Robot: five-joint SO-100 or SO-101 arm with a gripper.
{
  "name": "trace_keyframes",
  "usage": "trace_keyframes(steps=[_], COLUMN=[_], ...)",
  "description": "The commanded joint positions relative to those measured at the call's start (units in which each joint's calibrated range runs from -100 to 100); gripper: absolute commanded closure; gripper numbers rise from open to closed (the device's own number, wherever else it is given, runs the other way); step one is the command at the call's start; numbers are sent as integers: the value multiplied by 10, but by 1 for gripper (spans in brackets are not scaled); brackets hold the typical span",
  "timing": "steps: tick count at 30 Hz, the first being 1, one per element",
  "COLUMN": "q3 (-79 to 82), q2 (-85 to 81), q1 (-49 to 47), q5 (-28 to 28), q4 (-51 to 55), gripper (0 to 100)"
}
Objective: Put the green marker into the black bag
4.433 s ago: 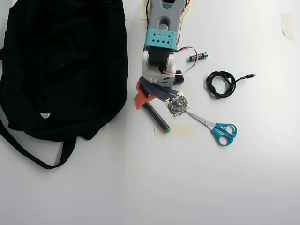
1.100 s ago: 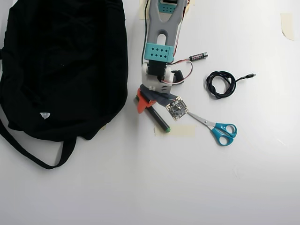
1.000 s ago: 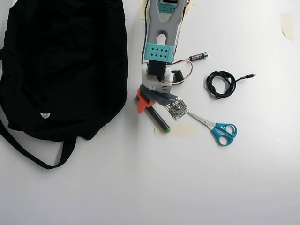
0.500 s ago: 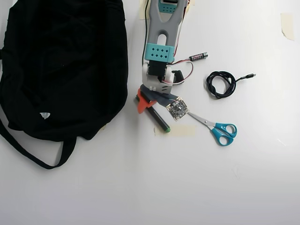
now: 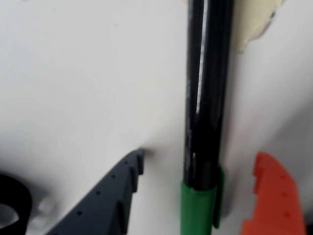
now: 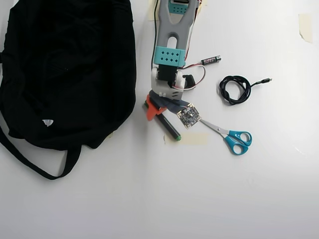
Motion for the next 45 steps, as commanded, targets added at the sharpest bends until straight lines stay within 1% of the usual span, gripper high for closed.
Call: trace_keyframes(steps=[1, 20, 24, 28, 45], q3=[-1, 0, -1, -1, 0], q2=[2, 2, 2, 2, 3], q1=[0, 0, 2, 3, 8], q5=[0, -1, -1, -1, -2], q4=[2, 18, 18, 18, 18], gripper=[76, 77, 81, 83, 83])
